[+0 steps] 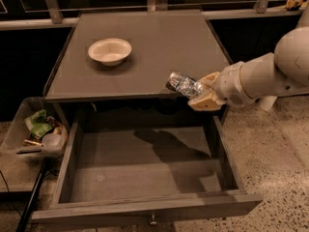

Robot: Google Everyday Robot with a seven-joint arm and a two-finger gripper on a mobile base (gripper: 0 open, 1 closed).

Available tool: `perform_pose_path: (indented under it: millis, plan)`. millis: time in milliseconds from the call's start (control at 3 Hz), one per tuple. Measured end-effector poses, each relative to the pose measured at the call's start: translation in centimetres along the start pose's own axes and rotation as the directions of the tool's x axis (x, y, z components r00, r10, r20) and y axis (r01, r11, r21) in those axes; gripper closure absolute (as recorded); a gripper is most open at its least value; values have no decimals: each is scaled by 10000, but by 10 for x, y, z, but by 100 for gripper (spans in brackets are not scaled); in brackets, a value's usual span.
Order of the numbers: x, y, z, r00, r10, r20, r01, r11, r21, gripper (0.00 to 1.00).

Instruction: Place redbull can into top drawer

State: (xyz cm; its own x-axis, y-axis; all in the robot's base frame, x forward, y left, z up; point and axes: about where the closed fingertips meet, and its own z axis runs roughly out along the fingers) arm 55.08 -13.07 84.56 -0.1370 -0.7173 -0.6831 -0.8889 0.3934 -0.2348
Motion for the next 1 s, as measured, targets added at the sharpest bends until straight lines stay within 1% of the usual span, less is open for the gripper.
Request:
perform_pose_path:
  millis: [333, 667, 1000]
  plan:
    - [3, 29, -9, 10000, -70, 4, 70, 9996, 260, 100]
    - [12, 57, 7, 9998, 161, -138, -158, 9995, 268, 100]
    - [33, 79, 42, 9971, 621, -436, -613, 9979, 200, 100]
